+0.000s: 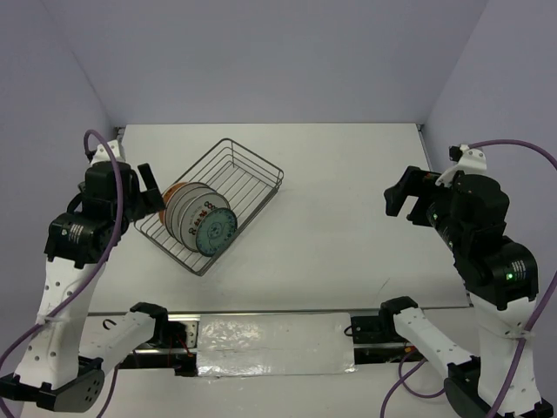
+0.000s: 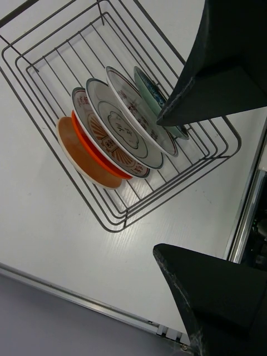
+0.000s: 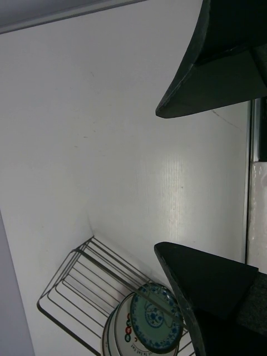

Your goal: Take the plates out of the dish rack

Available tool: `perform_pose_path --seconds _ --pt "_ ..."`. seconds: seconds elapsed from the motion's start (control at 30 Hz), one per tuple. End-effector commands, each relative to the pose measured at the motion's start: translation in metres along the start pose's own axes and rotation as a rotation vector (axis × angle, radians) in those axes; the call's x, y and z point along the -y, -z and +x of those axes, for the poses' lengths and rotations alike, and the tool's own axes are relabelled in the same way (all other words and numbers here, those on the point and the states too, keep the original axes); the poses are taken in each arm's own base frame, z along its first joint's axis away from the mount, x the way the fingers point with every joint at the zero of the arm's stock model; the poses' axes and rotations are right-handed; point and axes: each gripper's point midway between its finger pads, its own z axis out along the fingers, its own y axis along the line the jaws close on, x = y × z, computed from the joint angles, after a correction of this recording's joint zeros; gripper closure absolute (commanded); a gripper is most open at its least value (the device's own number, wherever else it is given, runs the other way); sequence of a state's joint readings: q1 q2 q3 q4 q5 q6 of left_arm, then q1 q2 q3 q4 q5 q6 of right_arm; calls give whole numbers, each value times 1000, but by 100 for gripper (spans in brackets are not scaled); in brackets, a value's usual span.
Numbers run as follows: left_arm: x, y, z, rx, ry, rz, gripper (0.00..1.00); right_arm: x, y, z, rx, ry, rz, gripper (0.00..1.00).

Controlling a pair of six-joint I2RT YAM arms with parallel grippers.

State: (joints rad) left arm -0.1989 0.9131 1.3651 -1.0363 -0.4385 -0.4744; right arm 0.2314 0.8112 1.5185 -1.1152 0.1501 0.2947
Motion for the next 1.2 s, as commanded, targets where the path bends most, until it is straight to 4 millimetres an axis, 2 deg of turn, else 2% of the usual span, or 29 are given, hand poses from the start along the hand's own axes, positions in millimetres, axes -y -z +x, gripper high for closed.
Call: perform_pose_path --seconds 0.0,0.13,0.33,0.4,0.43,0.5,0.57,0.63,0.67,0.7,0.73,0.8,0.83,0.87,0.93,0.97,1.17 --pt "7 9 -19 56 7 40 0 -2 5 -16 56 -5 -4 0" --pt "14 10 -25 62 -16 61 1 -3 4 -16 46 0 -6 0" --pt "57 8 -29 50 -156 238 1 -20 -6 -1 -9 30 -108 0" --pt "70 7 -27 33 -219 279 1 -19 -13 7 -48 31 -95 0" --pt "82 5 -25 17 -288 309 1 -18 -15 9 -60 35 -90 0" --pt "92 3 -20 -5 -355 318 1 -19 -19 15 -84 41 -98 0" --pt "113 -4 -7 -29 -472 319 1 -25 -25 22 -112 44 -134 0" --pt "122 -13 6 -67 -512 315 5 -29 -27 26 -131 41 -150 0" --pt "124 -18 13 -86 -527 316 9 -32 -29 31 -151 40 -166 0" --pt "130 -29 28 -128 -540 320 20 -33 -31 33 -161 38 -172 0" --pt "133 -33 35 -148 -544 321 26 -34 -32 35 -169 37 -176 0" --pt "139 -45 55 -189 -556 324 32 -33 -34 38 -173 39 -175 0" --pt "141 -49 61 -192 -558 329 33 -32 -34 40 -175 41 -172 0" --pt "139 -58 77 -220 -572 322 35 -31 -35 41 -177 43 -168 0" --pt "143 -69 86 -215 -574 326 39 -30 -35 43 -180 47 -170 0" --pt "141 -78 97 -239 -591 305 41 -30 -36 45 -185 49 -170 0" --pt "138 -105 120 -277 -644 245 48 -32 -33 45 -182 45 -186 0"
